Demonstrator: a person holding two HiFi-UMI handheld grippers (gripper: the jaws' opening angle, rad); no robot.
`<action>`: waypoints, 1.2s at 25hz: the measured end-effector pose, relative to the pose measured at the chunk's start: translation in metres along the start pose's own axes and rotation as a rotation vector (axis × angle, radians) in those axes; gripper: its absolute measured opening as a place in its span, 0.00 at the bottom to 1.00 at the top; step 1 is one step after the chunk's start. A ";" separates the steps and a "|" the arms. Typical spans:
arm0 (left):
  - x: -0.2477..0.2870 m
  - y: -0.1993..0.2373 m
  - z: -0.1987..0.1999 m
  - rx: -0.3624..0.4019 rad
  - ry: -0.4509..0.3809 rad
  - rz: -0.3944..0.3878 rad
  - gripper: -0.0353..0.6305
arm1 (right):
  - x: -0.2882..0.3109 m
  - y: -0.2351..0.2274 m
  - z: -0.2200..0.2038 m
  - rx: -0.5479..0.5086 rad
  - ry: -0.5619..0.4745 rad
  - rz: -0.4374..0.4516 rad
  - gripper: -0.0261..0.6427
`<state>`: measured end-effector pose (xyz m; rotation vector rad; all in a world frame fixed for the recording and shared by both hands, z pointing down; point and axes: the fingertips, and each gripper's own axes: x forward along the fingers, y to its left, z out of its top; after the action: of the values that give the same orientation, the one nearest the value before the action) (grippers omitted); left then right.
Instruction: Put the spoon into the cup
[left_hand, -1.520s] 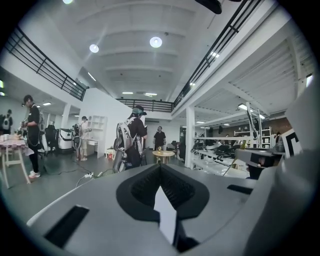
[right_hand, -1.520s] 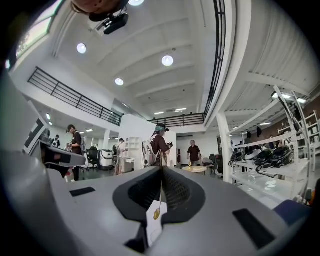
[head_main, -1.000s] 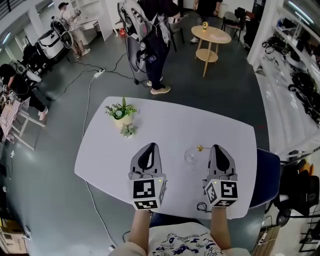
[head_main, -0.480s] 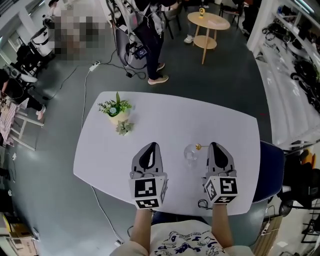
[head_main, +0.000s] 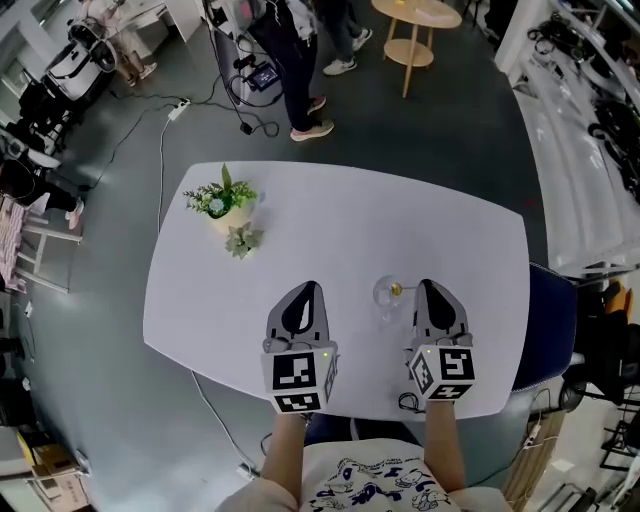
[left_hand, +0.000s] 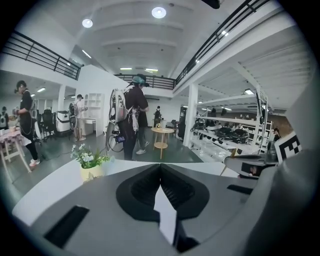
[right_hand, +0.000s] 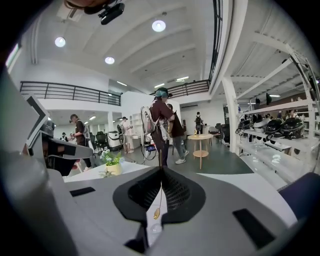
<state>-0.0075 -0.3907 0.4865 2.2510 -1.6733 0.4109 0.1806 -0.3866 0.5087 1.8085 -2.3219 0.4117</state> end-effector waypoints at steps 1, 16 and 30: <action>0.003 0.001 -0.004 -0.002 0.008 -0.002 0.07 | 0.003 0.001 -0.005 0.000 0.009 0.000 0.06; 0.029 0.008 -0.048 -0.018 0.099 -0.033 0.07 | 0.038 0.006 -0.071 0.008 0.144 0.012 0.06; 0.031 0.022 -0.068 -0.034 0.140 -0.019 0.07 | 0.057 0.006 -0.097 0.007 0.191 0.004 0.07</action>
<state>-0.0232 -0.3958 0.5627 2.1587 -1.5758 0.5182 0.1571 -0.4068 0.6172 1.6868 -2.1973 0.5679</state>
